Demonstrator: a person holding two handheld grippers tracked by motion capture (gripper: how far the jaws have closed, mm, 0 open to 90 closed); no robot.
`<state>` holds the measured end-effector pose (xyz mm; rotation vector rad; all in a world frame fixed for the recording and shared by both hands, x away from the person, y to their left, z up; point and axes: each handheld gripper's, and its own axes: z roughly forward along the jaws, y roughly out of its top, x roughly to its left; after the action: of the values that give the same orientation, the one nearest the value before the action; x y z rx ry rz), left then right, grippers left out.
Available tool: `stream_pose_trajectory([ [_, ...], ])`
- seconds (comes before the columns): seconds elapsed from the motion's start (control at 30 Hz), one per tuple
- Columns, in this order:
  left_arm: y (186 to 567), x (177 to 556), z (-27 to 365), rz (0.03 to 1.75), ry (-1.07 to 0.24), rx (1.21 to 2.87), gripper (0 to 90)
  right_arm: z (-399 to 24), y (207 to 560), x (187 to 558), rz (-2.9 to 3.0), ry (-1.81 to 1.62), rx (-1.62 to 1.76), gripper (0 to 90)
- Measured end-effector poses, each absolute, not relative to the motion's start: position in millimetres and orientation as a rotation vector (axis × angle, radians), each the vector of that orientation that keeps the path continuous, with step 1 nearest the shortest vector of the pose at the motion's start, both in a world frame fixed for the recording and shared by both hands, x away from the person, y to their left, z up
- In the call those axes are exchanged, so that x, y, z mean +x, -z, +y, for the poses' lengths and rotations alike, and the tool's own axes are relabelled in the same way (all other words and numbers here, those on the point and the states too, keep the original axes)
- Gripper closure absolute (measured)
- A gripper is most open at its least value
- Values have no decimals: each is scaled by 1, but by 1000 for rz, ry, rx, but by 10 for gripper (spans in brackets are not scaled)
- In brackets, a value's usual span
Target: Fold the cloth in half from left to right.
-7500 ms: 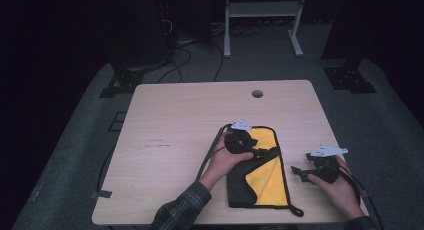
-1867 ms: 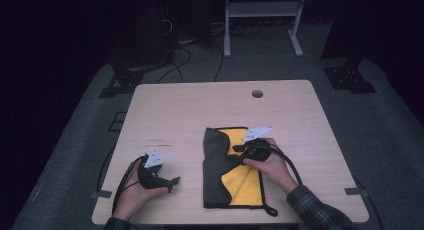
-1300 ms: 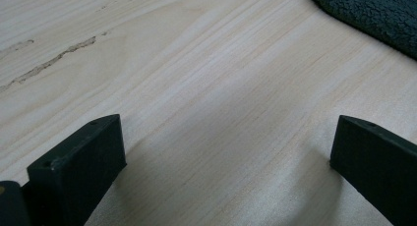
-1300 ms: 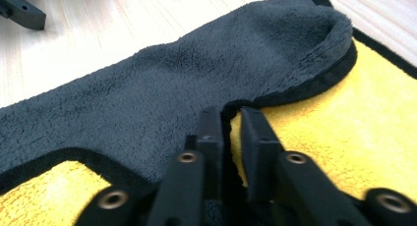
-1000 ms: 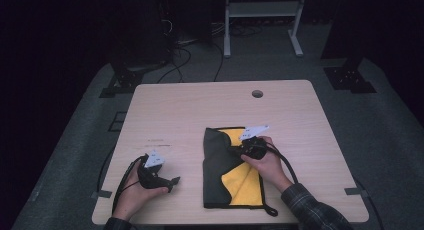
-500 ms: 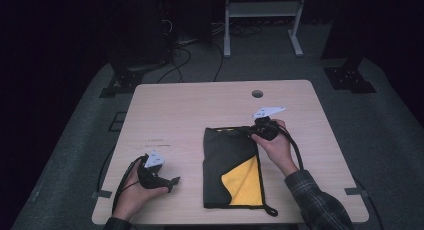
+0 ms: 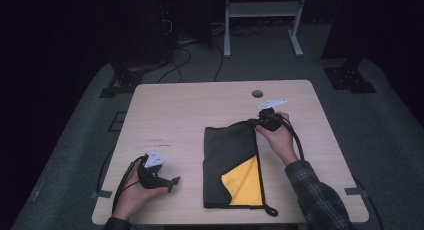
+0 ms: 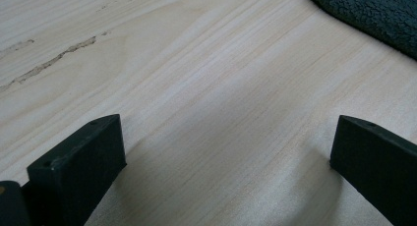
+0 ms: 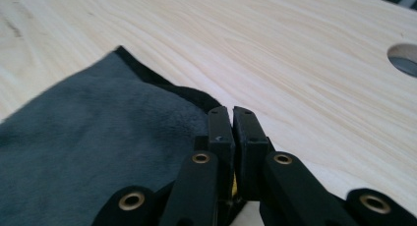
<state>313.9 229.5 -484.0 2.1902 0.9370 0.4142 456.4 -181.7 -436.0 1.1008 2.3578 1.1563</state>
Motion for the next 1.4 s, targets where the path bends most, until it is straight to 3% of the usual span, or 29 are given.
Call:
stream_pose_trajectory([
  [0.53, 484, 314, 230, 937, -414, 2190, 0, -182, 472, 486, 2393, -1058, 1196, 843],
  [0.8, 484, 314, 230, 937, -414, 2190, 0, -182, 458, 483, 2331, -1210, 1191, 668],
  [0.97, 484, 314, 230, 937, -414, 2190, 0, -161, 453, 480, 2380, -1236, 1110, 610],
  [1.4, 484, 314, 230, 937, -415, 2191, 0, -92, 455, 486, 2495, -1315, 955, 609],
])
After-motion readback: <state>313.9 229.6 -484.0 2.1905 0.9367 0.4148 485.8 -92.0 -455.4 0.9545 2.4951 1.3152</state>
